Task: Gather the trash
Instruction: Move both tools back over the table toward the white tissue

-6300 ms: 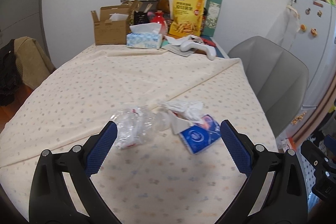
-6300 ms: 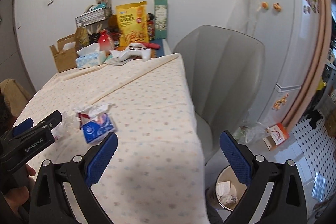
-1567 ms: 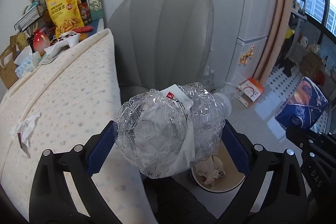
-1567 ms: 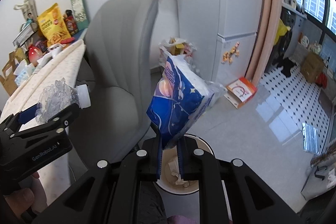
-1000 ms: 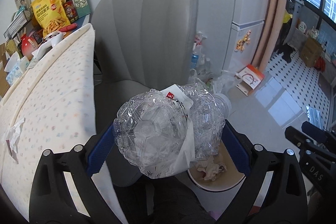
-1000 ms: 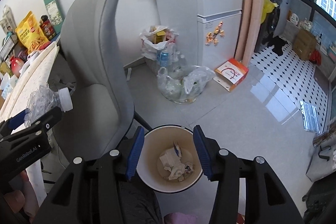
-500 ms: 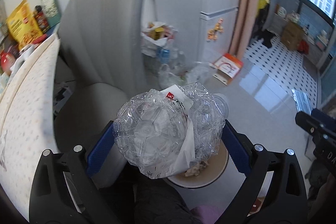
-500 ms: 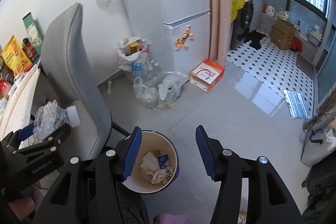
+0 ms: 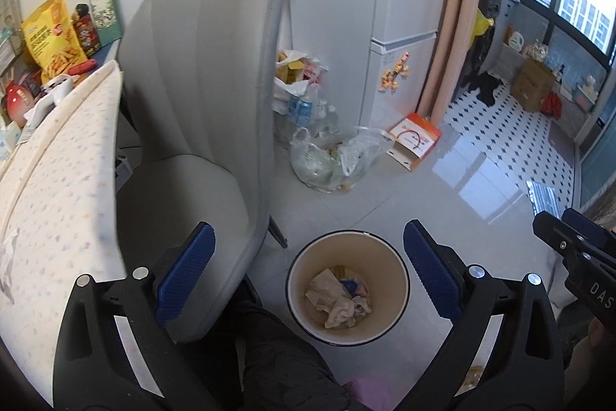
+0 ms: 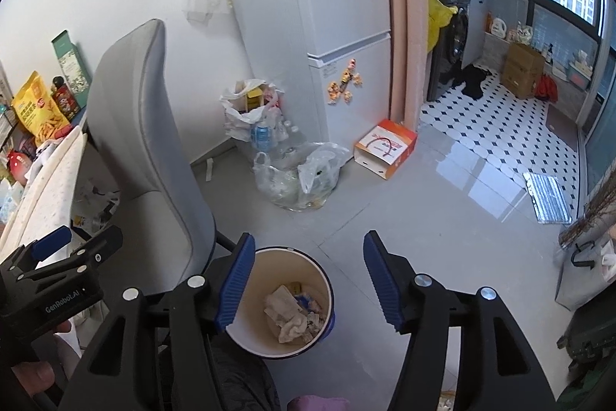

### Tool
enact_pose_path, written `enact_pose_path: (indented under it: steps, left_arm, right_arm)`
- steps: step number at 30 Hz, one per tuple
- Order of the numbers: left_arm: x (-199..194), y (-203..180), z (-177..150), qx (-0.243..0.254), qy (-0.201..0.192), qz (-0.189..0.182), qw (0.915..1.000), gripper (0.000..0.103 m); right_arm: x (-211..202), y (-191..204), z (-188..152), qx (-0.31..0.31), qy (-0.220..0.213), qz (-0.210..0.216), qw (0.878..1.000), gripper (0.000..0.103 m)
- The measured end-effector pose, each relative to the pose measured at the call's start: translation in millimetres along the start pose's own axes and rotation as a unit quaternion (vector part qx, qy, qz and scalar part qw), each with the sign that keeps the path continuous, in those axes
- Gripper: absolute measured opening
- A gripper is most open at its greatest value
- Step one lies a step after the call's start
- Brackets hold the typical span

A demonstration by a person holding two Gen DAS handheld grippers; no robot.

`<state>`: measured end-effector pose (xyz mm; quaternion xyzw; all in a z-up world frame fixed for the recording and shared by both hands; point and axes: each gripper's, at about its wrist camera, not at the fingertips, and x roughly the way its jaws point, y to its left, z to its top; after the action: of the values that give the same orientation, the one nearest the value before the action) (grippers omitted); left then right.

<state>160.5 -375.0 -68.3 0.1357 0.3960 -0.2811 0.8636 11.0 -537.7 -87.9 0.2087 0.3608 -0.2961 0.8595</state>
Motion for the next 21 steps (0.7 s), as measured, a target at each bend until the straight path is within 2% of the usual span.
enact_pose_path:
  steps: [11,14,19,21]
  left_arm:
    - [-49,59,-9,-0.043,-0.035,0.032,0.998,0.097]
    - [-66,79,-11,-0.055,-0.048,0.041,0.9965,0.097]
    - [-93,116,-17,-0.084,-0.071,0.063,0.992,0.097]
    - [-102,131,-21,-0.097,-0.076,0.069,0.99,0.097]
  right_arm:
    - [-39,57,2,-0.045,-0.032,0.026,0.998,0.079]
    - [-49,75,2,-0.058,-0.038,0.037,0.997,0.083]
    - [-69,111,1,-0.08,-0.054,0.059,0.994,0.095]
    - [-78,128,-1,-0.092,-0.058,0.068,0.992,0.095]
